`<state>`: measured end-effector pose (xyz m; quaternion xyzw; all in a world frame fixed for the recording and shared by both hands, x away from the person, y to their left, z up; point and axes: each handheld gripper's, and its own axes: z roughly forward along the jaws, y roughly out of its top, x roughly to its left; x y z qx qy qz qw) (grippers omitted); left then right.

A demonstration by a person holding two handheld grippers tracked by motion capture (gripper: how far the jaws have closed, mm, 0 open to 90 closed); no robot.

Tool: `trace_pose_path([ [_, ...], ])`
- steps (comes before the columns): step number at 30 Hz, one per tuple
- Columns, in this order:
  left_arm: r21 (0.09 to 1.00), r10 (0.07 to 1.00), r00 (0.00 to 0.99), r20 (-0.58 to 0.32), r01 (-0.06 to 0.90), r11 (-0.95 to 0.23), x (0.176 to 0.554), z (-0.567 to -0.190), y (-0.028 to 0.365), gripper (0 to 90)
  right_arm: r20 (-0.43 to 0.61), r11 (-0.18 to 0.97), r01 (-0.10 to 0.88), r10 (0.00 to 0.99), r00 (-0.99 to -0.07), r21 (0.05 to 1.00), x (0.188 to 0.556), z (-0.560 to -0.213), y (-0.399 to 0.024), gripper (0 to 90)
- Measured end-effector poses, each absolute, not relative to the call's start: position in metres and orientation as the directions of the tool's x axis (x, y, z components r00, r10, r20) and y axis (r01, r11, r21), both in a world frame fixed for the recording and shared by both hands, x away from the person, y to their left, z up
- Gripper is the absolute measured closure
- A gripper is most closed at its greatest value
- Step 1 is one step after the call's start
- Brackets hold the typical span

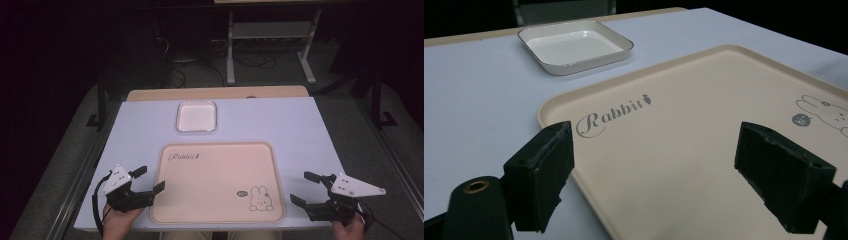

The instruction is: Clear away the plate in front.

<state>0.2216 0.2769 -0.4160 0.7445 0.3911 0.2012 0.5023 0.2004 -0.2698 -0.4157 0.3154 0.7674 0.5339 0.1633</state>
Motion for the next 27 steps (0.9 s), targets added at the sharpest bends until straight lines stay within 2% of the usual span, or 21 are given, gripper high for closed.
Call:
trace_pose_path([
  [27, 0.891, 0.782, 0.615, -0.102, 0.407, -0.204, 0.237, -0.413, 0.272, 18.8, 0.082, 0.230, 0.307, 0.664, -0.743, 0.923, 0.199, -0.415, -0.270, 13.0],
])
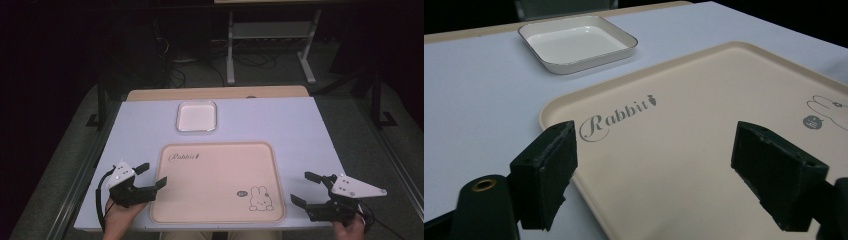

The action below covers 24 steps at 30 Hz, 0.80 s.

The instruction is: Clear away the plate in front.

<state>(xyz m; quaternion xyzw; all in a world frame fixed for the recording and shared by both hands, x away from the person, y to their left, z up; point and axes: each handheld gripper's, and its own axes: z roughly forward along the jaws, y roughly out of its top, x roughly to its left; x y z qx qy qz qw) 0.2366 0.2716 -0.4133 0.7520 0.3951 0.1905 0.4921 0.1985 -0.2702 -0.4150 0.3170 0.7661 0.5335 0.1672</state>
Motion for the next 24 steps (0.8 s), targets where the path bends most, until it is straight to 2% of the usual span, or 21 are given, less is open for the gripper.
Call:
trace_pose_path([
  [9, 0.882, 0.783, 0.620, -0.062, 0.401, -0.248, 0.252, -0.408, 0.263, 18.7, 0.079, 0.229, 0.305, 0.669, -0.739, 0.924, 0.198, -0.415, -0.271, 13.0],
  [24, 0.860, 0.772, 0.630, -0.087, 0.439, -0.261, 0.289, -0.398, 0.247, 20.4, 0.077, 0.224, 0.296, 0.663, -0.744, 0.929, 0.197, -0.415, -0.272, 13.0],
])
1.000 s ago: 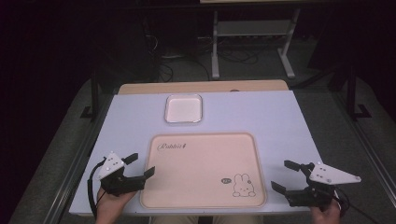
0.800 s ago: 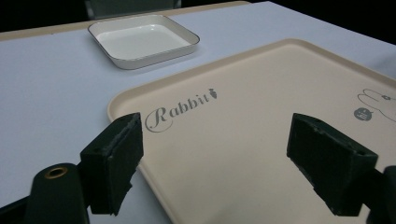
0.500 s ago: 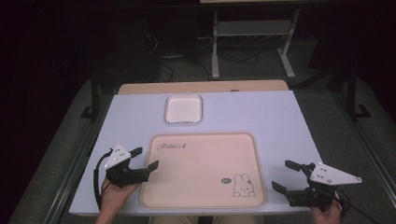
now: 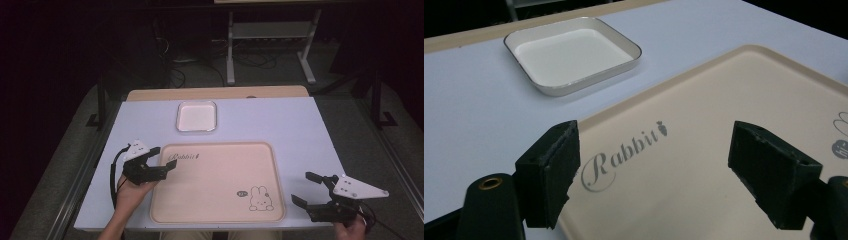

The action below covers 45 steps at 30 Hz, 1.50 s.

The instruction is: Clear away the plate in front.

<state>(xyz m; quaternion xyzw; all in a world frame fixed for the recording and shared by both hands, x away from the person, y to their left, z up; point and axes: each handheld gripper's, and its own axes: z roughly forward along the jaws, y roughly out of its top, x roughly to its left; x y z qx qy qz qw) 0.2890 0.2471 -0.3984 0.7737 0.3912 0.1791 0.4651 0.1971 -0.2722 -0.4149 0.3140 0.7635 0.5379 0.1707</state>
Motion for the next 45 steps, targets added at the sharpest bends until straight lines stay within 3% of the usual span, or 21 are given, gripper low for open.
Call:
trace_pose_path([
  [45, 0.783, 0.833, 0.544, -0.106, 0.561, -0.267, 0.399, -0.379, 0.231, 23.6, 0.089, 0.211, 0.297, 0.659, -0.747, 0.931, 0.197, -0.416, -0.275, 13.0],
])
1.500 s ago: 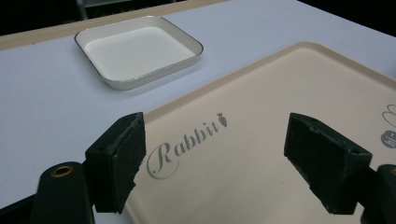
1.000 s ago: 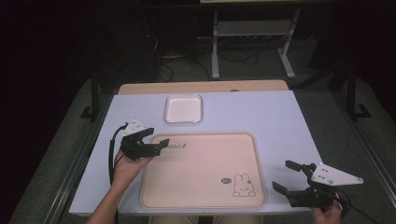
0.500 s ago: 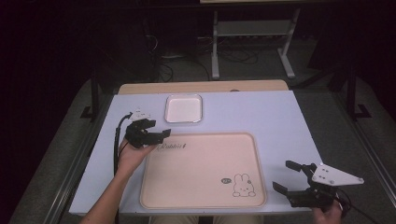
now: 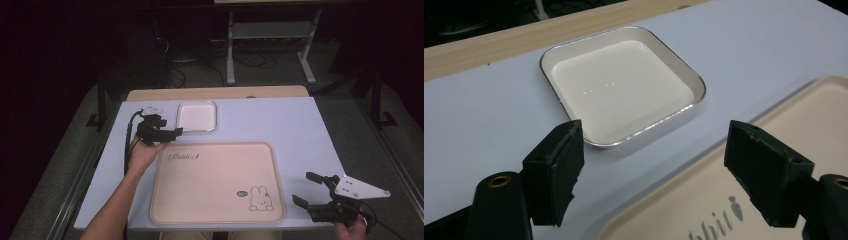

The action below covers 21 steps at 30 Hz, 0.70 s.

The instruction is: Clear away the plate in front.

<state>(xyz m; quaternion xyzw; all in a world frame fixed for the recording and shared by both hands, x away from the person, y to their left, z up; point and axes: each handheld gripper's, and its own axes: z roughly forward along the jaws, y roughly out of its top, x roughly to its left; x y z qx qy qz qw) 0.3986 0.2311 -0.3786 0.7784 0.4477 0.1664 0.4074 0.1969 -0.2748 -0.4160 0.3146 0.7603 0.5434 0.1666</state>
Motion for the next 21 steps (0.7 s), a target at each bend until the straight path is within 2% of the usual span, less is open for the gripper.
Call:
trace_pose_path([
  [21, 0.756, 0.875, 0.469, -0.120, 0.615, -0.226, 0.447, -0.370, 0.232, 25.3, 0.090, 0.212, 0.297, 0.655, -0.750, 0.931, 0.196, -0.416, -0.275, 13.0],
])
